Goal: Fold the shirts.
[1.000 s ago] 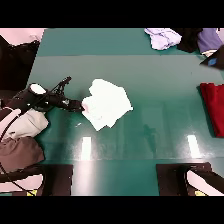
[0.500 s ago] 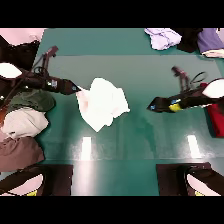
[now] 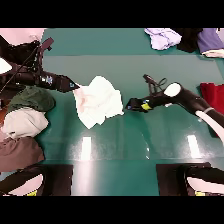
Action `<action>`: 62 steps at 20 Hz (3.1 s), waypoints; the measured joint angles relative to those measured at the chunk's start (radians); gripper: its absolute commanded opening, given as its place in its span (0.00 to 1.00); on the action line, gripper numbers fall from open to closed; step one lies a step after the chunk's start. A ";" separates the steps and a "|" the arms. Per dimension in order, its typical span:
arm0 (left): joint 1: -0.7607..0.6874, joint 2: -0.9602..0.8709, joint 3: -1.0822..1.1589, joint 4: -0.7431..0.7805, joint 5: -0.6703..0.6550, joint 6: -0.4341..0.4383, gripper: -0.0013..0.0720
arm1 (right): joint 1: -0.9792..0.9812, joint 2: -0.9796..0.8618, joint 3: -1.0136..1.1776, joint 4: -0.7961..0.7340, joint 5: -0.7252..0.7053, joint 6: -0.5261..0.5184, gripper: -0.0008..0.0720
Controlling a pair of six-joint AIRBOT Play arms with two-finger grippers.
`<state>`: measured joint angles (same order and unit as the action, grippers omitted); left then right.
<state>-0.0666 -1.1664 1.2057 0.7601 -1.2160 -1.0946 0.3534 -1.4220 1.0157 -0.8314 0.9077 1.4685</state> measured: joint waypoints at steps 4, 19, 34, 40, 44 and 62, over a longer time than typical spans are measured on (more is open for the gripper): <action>0.000 0.000 0.001 0.003 -0.010 -0.004 0.06 | 0.057 -0.130 0.105 0.018 -0.002 -0.010 0.80; 0.000 0.073 0.200 -0.005 -0.057 -0.034 0.05 | 0.007 0.135 0.241 0.016 0.083 -0.062 0.03; 0.000 0.265 0.881 -0.220 -0.025 -0.111 0.05 | -0.444 0.632 0.782 0.026 0.275 -0.031 0.03; 0.000 0.240 0.810 -0.192 0.038 -0.101 0.05 | -0.705 0.502 1.001 0.088 0.402 0.014 0.03; -0.001 0.161 0.596 -0.123 0.045 -0.122 0.05 | -0.630 0.342 0.963 0.109 0.431 0.026 0.03; 0.001 -0.277 0.169 0.280 0.066 -0.111 0.06 | -0.129 -0.341 0.901 -0.256 0.248 -0.020 0.88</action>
<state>-0.0658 -1.4429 1.3750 1.0401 -1.1500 -1.2060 0.2241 -1.7630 1.9167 -1.0874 1.1561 1.4487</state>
